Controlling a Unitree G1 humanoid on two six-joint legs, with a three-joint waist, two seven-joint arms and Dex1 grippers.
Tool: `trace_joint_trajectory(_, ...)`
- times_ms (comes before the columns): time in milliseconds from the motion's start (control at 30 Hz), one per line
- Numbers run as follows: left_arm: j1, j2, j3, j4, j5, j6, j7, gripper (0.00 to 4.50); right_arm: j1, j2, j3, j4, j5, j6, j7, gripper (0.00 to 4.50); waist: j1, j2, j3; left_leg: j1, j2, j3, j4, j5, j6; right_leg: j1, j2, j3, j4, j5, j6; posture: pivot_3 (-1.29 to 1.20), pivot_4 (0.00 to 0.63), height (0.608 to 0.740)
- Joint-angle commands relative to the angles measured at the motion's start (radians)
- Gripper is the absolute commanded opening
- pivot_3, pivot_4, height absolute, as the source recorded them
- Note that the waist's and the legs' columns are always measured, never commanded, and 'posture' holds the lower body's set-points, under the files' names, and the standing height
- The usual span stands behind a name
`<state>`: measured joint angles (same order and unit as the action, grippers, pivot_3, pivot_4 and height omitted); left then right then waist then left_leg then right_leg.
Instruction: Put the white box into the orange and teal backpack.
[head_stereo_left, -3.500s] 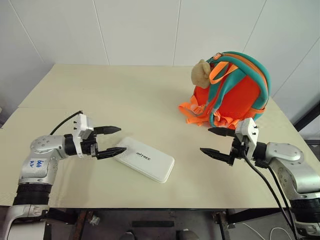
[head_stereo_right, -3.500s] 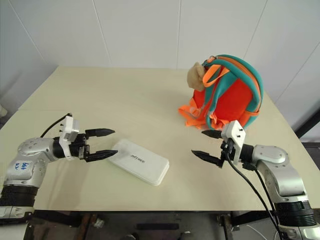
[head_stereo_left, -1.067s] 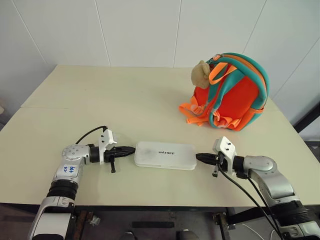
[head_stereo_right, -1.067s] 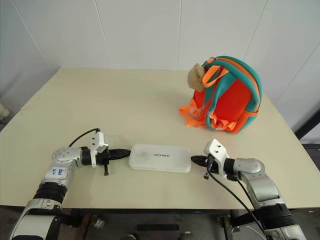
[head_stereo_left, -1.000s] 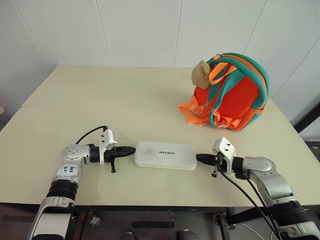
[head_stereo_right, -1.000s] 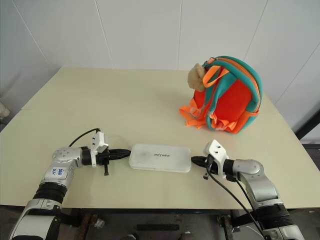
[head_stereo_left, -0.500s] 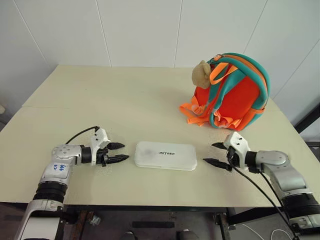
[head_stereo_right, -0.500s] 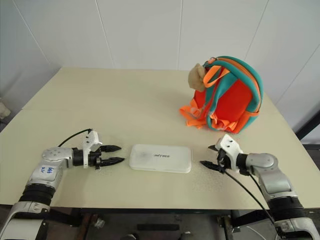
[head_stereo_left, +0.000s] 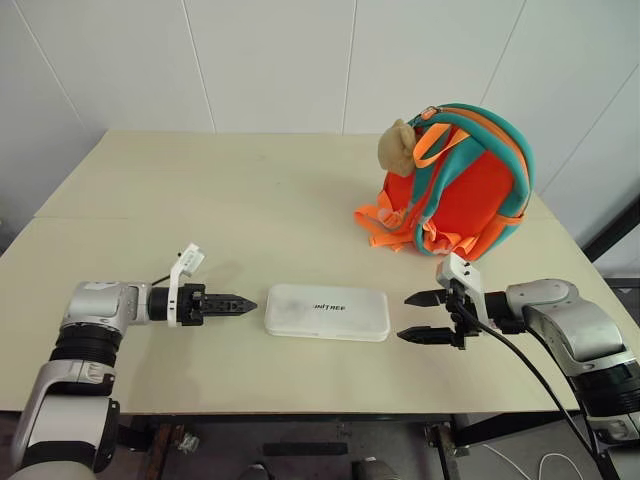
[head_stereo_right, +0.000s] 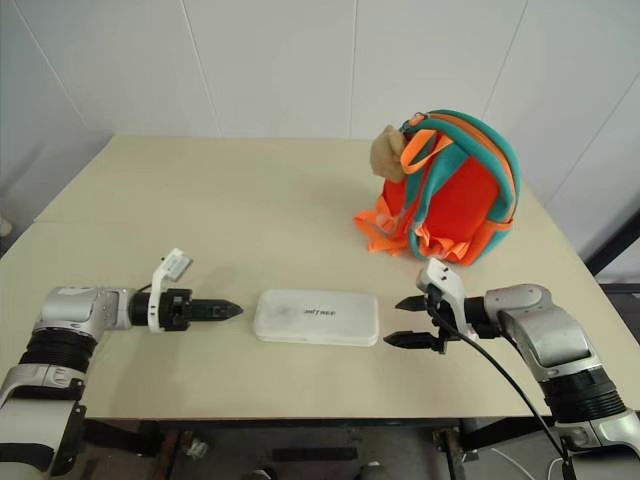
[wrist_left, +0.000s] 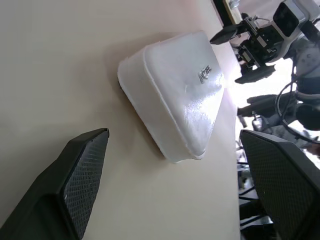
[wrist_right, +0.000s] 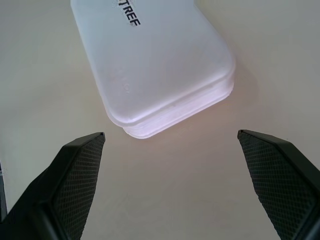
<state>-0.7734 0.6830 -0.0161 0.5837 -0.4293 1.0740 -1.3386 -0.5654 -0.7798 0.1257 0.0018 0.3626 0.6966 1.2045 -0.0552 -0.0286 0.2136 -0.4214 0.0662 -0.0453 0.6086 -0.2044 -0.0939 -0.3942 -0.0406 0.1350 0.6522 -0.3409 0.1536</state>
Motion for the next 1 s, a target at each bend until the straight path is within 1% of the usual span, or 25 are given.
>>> trace_joint_trajectory(33,0.022,-0.006,-0.009,-0.05,-0.029,0.083,0.028,4.46,-0.012,0.012,0.018,-0.025,0.001,-0.003,-0.001,4.5,-0.001,0.0,0.0,0.0,0.0,0.0,0.0,0.0,0.0,0.0,0.0,0.0,0.0,0.0,0.0,0.0,0.15,0.74)
trace_joint_trajectory(100,0.045,-0.006,-0.027,-0.087,-0.035,0.098,0.033,4.46,-0.014,0.019,0.028,-0.022,-0.001,-0.005,-0.003,4.5,-0.001,0.0,0.0,0.0,0.0,0.0,0.0,0.0,0.0,0.0,0.0,0.0,0.0,0.0,0.0,0.0,0.15,0.74)
trace_joint_trajectory(200,0.065,-0.022,-0.034,-0.104,-0.023,0.071,0.07,4.46,-0.013,0.039,0.039,-0.019,-0.004,-0.014,-0.011,4.5,0.0,0.0,0.0,0.0,0.0,0.0,0.0,0.0,0.0,0.0,0.0,0.0,0.0,0.0,0.0,0.0,0.15,0.74)
trace_joint_trajectory(333,0.042,-0.076,-0.006,-0.083,-0.049,0.138,0.136,4.46,-0.013,0.083,0.05,-0.017,-0.006,-0.037,-0.028,4.5,0.005,0.0,0.0,0.001,0.0,0.0,0.002,0.0,0.0,0.002,0.0,0.0,0.001,0.0,0.0,0.0,0.15,0.74)
trace_joint_trajectory(433,0.047,-0.097,-0.025,-0.092,-0.047,0.121,0.137,4.46,-0.027,0.13,0.051,0.021,-0.013,-0.083,-0.039,4.5,0.005,0.0,0.0,0.001,-0.001,0.0,0.003,0.0,0.0,0.003,0.0,0.0,0.0,0.0,0.001,0.0,0.15,0.74)
trace_joint_trajectory(533,0.034,-0.118,-0.022,-0.064,-0.042,0.13,0.16,4.46,-0.033,0.147,0.056,0.055,-0.029,-0.115,-0.037,4.5,0.013,0.0,0.0,0.001,-0.001,0.0,0.004,0.0,0.0,0.003,-0.001,0.0,0.0,0.001,0.001,0.0,0.15,0.74)
trace_joint_trajectory(633,0.008,-0.143,-0.002,-0.025,-0.055,0.166,0.178,4.46,-0.023,0.144,0.066,0.074,-0.051,-0.157,-0.027,4.5,0.025,0.0,0.0,0.001,-0.001,0.0,0.004,0.0,0.0,0.003,0.0,0.0,0.0,0.001,0.001,0.0,0.15,0.74)
trace_joint_trajectory(833,-0.036,-0.159,0.019,0.041,-0.081,0.26,0.197,4.46,0.017,0.117,0.058,0.074,-0.08,-0.199,-0.018,4.5,0.026,0.0,0.0,0.001,-0.001,0.0,0.003,0.0,0.0,0.003,0.0,0.0,0.0,0.001,0.001,0.0,0.15,0.74)
trace_joint_trajectory(1000,-0.062,-0.162,0.002,0.071,-0.097,0.332,0.188,4.46,0.062,0.074,0.043,0.057,-0.095,-0.226,-0.015,4.5,0.026,0.0,0.0,0.001,-0.001,0.0,0.003,0.0,0.0,0.003,0.0,0.0,-0.001,0.001,0.001,0.0,0.15,0.74)
